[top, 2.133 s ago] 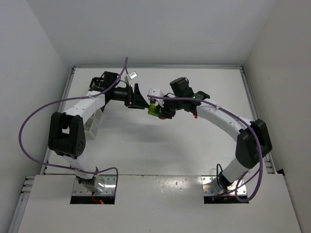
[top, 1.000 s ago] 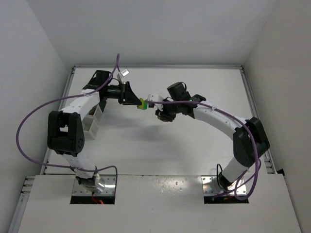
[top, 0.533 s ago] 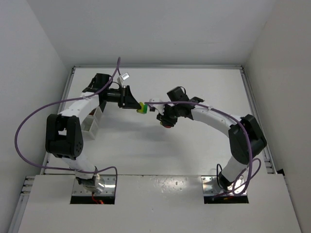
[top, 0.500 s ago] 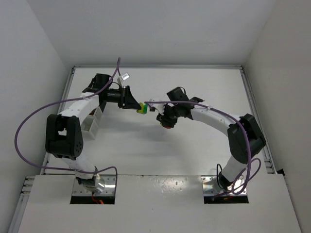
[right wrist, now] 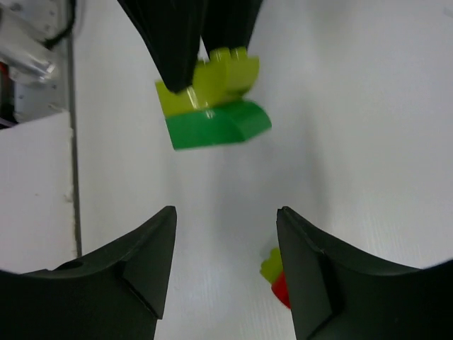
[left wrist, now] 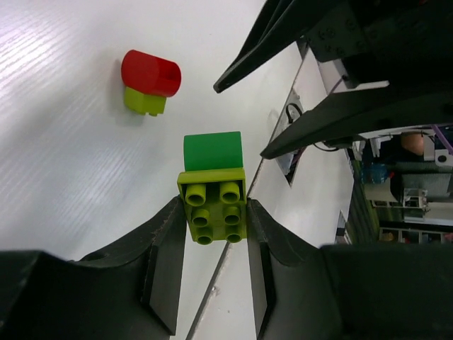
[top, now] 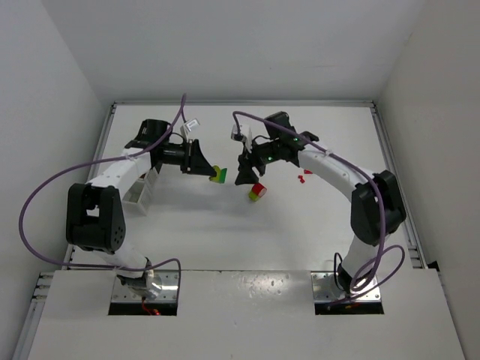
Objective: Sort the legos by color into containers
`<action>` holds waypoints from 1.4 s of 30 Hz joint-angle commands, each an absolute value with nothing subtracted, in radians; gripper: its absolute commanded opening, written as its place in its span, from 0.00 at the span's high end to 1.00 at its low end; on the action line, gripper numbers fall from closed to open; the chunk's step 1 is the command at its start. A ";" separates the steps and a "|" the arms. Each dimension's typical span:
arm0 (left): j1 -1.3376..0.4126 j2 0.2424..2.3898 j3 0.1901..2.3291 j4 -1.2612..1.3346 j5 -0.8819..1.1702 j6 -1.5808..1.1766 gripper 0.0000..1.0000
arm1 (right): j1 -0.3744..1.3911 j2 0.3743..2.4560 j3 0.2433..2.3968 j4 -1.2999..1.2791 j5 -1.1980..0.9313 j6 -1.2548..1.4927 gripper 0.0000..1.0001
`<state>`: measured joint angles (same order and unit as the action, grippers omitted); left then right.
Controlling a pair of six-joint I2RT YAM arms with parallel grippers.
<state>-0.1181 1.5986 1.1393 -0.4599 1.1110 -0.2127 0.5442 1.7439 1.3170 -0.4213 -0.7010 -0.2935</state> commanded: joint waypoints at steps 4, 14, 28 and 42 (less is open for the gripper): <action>-0.121 1.543 1.117 -0.462 1.230 -0.144 0.81 | 0.534 1.828 1.446 -0.449 -1.103 -0.290 0.43; -0.130 1.522 1.097 -0.462 1.327 -0.089 0.78 | 0.534 1.896 1.480 -0.292 -1.262 -0.045 0.46; -0.158 1.513 1.088 -0.480 1.318 -0.051 0.78 | 0.534 1.934 1.471 -0.170 -1.296 0.107 0.50; -0.158 1.476 1.088 -0.499 1.339 -0.020 0.82 | 0.514 1.911 1.462 -0.302 -1.138 0.043 0.37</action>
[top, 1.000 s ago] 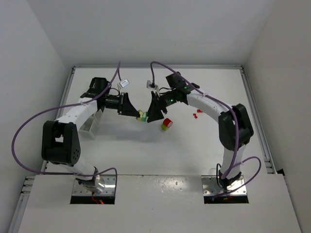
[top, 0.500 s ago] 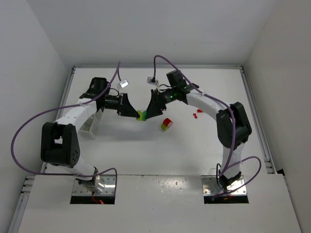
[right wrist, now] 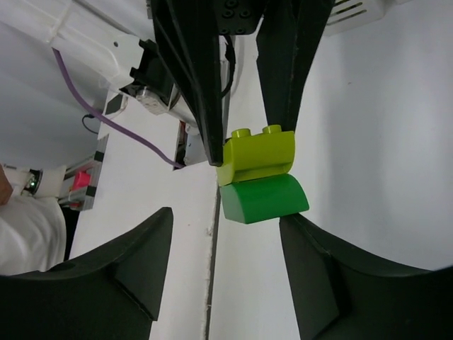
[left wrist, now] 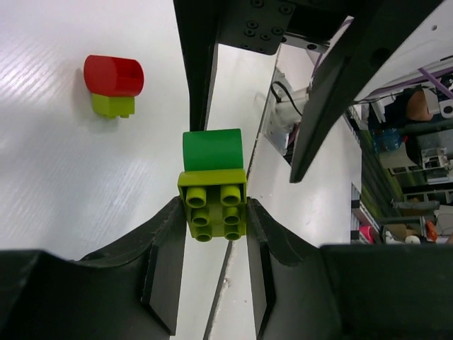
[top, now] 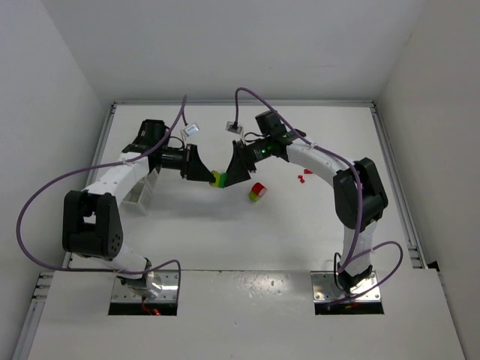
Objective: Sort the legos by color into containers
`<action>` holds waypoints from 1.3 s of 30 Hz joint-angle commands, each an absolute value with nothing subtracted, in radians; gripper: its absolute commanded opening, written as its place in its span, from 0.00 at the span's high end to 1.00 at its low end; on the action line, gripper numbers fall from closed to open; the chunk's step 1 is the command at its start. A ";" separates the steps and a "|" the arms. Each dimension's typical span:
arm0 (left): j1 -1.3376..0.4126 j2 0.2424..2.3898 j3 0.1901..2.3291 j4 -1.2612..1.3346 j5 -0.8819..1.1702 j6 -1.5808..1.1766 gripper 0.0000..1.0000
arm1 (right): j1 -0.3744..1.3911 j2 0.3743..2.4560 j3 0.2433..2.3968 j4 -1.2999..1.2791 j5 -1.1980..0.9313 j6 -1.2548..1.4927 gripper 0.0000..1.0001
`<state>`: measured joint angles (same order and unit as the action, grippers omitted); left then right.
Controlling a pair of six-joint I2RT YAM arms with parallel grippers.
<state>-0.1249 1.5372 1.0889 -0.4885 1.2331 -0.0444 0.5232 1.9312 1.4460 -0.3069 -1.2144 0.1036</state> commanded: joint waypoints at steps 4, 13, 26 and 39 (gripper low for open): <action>-0.149 1.476 1.088 -0.508 1.339 -0.009 0.82 | 0.494 1.887 1.434 -0.348 -1.138 0.008 0.41; -0.147 1.476 1.097 -0.517 1.348 0.009 0.85 | 0.476 1.876 1.419 -0.273 -1.231 0.070 0.34; -0.156 1.496 1.106 -0.517 1.348 0.009 0.85 | 0.485 1.904 1.402 -0.072 -1.433 0.230 0.30; -0.175 1.505 1.154 -0.517 1.358 0.018 0.86 | 0.494 1.931 1.402 -0.083 -1.344 0.230 0.30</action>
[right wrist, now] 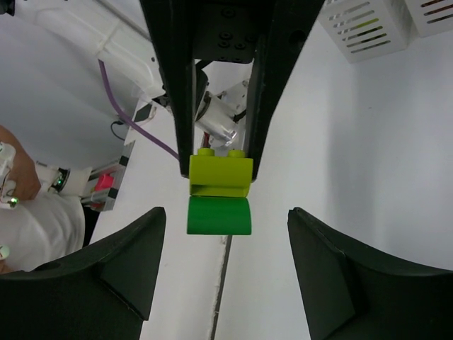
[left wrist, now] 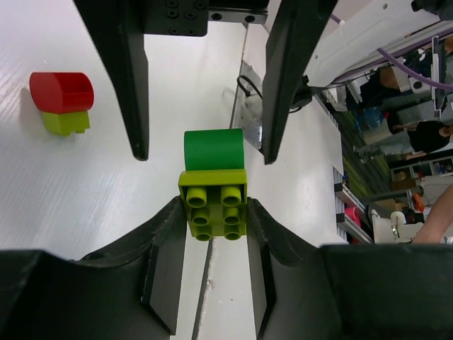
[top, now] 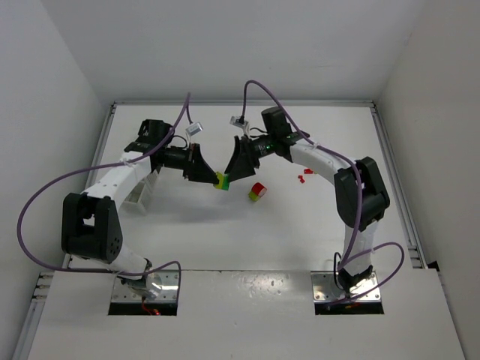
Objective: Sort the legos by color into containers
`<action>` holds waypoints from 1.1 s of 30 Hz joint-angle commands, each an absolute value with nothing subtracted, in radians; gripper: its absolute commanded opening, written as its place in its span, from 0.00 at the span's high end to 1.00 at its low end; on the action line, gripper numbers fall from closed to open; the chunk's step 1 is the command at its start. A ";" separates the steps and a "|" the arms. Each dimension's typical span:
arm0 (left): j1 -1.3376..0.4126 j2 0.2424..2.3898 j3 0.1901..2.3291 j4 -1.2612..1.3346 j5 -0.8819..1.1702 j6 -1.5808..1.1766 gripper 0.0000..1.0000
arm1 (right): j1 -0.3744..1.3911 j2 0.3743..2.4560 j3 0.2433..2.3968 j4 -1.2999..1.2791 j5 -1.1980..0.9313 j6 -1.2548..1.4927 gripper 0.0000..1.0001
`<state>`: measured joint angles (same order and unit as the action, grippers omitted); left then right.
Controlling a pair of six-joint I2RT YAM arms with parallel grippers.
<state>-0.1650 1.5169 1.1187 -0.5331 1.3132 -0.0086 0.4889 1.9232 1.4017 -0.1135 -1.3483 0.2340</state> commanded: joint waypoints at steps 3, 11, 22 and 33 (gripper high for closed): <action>-0.184 1.505 1.144 -0.517 1.348 0.018 0.86 | 0.494 1.942 1.423 -0.083 -1.353 0.230 0.34; -0.184 1.514 1.164 -0.517 1.309 0.028 0.86 | 0.512 1.962 1.433 -0.083 -1.364 0.230 0.43; -0.060 1.421 1.129 -0.517 1.161 0.018 0.91 | 0.512 1.953 1.414 -0.103 -1.341 0.204 1.00; 0.300 1.393 1.238 -1.118 0.938 0.453 0.92 | 0.512 1.914 1.451 -0.426 -1.155 -0.158 1.00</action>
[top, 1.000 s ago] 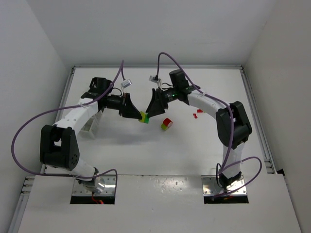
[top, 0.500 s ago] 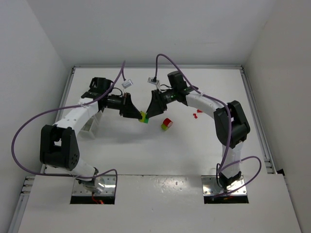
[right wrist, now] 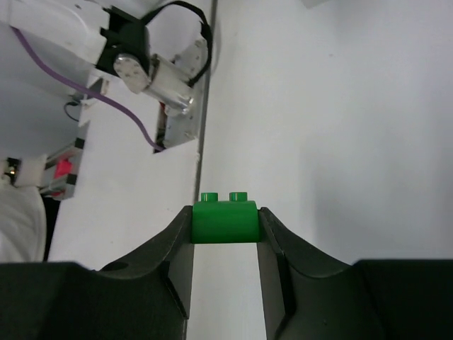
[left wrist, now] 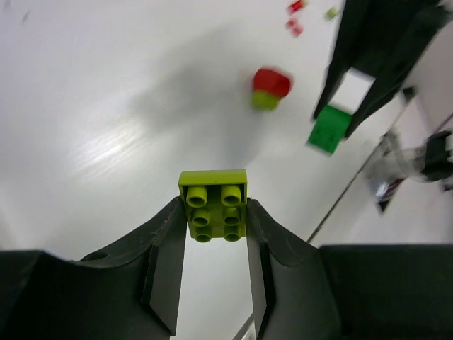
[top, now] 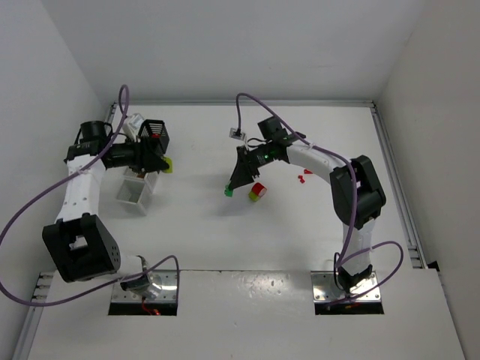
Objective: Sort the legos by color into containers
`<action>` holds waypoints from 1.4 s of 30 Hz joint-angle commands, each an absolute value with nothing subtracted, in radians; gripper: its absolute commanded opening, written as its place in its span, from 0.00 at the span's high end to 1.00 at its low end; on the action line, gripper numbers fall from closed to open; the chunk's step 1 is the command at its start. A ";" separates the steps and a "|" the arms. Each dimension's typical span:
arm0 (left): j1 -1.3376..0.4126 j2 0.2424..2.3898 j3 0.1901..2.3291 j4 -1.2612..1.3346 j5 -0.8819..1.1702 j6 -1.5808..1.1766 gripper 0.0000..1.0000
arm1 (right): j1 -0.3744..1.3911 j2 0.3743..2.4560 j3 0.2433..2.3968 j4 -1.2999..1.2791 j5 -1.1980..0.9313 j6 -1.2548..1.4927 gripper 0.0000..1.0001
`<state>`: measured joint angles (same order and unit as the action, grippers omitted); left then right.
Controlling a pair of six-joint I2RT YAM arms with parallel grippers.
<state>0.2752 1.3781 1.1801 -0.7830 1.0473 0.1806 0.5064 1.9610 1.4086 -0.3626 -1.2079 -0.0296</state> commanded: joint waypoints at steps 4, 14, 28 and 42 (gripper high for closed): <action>0.414 1.382 1.238 -1.195 0.726 0.575 0.94 | 0.512 1.905 1.462 -0.426 -1.120 -0.158 1.00; 0.618 1.384 1.164 -1.105 0.483 0.618 0.92 | 0.512 1.937 1.520 -0.408 -1.101 -0.149 1.00; 0.618 1.445 1.178 -1.005 0.590 0.511 0.68 | 0.540 1.956 1.548 -0.390 -1.101 -0.140 1.00; 0.568 1.495 1.350 -1.218 1.029 0.710 0.30 | 0.586 1.996 1.640 -0.360 -1.101 -0.149 1.00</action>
<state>0.6018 1.4780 1.2598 -1.0954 0.7738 0.5777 0.5694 1.9938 1.5803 -0.4099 -1.0843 -0.1246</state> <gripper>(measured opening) 0.702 0.359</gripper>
